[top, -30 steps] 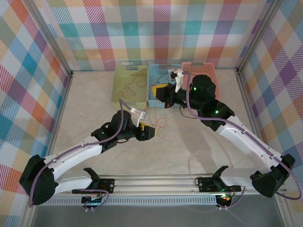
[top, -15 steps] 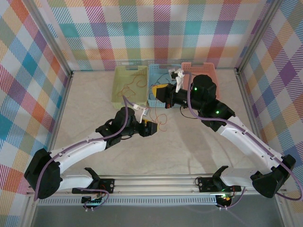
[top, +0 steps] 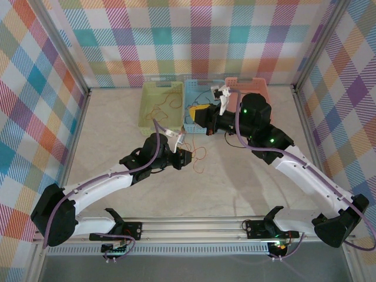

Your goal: Untangle the cables

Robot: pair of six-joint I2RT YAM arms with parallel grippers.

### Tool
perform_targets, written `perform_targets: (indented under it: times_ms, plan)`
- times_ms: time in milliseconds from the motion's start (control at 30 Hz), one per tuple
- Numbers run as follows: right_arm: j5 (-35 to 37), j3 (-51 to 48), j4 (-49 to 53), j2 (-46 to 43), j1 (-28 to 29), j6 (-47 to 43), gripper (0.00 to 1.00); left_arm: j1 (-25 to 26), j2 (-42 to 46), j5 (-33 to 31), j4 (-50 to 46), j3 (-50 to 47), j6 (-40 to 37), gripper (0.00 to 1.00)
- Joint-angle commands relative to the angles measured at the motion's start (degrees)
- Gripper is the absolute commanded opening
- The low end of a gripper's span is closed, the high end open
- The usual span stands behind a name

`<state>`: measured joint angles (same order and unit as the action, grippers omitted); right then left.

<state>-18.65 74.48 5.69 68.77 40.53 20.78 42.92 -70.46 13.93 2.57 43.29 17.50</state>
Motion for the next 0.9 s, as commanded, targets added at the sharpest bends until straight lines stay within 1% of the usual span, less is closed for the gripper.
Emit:
perform_targets:
  times_ms: [0,67,233,300,400,567,600,800,867]
  plan:
    - [-0.20,0.32,0.19,-1.71,0.07,0.01,0.00,0.65,0.06,-0.53,1.26,0.70,-0.74,0.20]
    - [0.31,0.32,0.44,-2.00,0.05,-0.42,0.00,0.61,0.49,-0.82,1.01,0.41,-0.80,0.16]
    - [2.13,0.89,1.46,-3.22,-0.10,-2.51,0.00,0.67,2.10,-1.95,-0.48,-1.29,-0.91,0.09]
    - [3.36,1.02,1.97,-4.01,-0.33,-3.55,0.00,0.55,3.10,-2.48,-0.99,-2.12,-0.92,0.04]
    - [4.54,0.95,2.45,-5.41,-1.02,-4.39,0.00,0.62,4.79,-3.66,-1.94,-3.49,-0.92,0.00]
    - [3.88,0.93,3.14,-6.55,-1.79,-4.53,0.00,0.65,7.46,-4.42,-2.45,-4.78,-0.71,0.01]
    - [3.50,1.06,3.34,-6.46,-1.77,-4.52,0.00,0.63,7.98,-4.12,-2.32,-4.79,-0.51,0.04]
    - [3.36,0.76,3.29,-6.19,-1.86,-4.14,0.00,0.59,10.40,-4.01,-3.31,-2.96,0.57,0.50]
    - [3.28,0.83,3.26,-6.20,-1.89,-4.16,0.00,0.64,11.13,-2.33,-3.14,-2.85,1.22,0.56]
